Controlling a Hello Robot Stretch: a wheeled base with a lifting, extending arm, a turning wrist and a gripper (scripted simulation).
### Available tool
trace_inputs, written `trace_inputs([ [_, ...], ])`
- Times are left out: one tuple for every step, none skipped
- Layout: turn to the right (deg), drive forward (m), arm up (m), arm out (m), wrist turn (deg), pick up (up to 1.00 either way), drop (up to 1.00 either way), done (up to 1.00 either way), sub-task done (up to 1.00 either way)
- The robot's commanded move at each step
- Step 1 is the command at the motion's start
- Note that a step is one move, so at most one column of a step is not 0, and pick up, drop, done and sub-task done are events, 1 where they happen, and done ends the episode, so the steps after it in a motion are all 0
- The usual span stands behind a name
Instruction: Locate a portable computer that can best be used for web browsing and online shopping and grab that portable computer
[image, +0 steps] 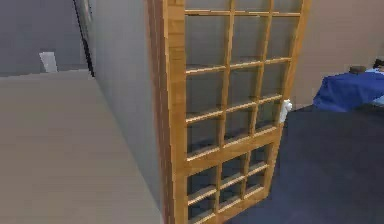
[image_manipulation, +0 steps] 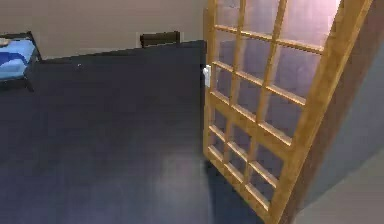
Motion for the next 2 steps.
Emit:
trace_inputs([
  [-39.0, 0.00, 0.00, 0.00, 0.0, 0.00, 0.00, 0.00, 0.00],
  [0.0, 0.55, 0.00, 0.00, 0.0, 0.00, 0.00, 0.00, 0.00],
])
